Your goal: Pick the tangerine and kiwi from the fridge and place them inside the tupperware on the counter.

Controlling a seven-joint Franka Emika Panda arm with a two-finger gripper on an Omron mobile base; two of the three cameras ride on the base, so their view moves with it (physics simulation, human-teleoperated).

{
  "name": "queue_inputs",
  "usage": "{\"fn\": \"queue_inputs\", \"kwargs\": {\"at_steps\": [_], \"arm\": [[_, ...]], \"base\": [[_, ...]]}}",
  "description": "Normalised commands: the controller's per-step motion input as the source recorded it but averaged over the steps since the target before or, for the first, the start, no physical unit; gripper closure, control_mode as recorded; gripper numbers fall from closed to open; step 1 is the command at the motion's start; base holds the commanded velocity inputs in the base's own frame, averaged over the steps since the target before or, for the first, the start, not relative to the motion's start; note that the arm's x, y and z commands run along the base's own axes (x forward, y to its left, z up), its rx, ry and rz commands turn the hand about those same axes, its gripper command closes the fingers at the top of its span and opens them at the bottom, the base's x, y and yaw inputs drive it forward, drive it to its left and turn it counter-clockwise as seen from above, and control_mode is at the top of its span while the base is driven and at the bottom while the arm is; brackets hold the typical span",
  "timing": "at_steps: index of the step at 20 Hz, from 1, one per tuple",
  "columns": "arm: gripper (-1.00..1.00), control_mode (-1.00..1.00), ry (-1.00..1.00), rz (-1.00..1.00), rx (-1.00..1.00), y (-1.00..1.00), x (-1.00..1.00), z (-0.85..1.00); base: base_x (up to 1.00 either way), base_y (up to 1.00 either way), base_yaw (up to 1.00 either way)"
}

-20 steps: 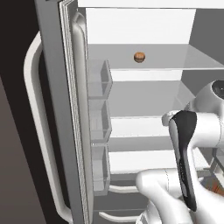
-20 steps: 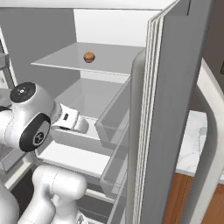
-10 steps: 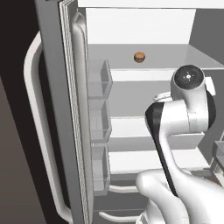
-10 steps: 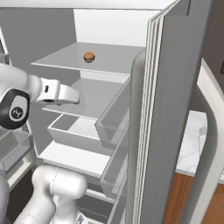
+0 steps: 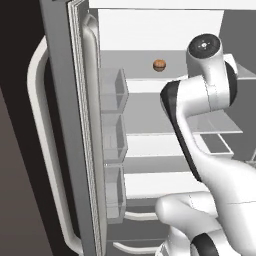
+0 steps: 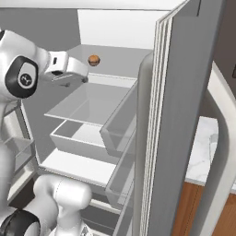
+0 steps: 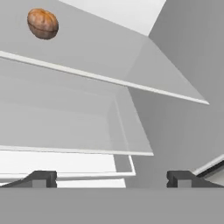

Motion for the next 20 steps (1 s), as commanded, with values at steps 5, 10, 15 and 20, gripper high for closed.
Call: {"fn": "queue_inputs", "kwargs": {"at_steps": [5,10,15,20], "arm": [[-1.0,-1.0,0.0,0.0,0.0,0.25,0.35,0.19],[-1.0,-1.0,0.0,0.01,0.0,0.31,0.43,-0.06],[-1.0,-1.0,0.0,0.02,0.04,0.18,0.43,-0.07],[-1.0,-1.0,0.0,0.01,0.07,0.11,0.47,-0.02]], "base": [[0.0,0.0,0.0],[0.0,0.0,0.0],[0.0,0.0,0.0],[0.0,0.0,0.0]]}}
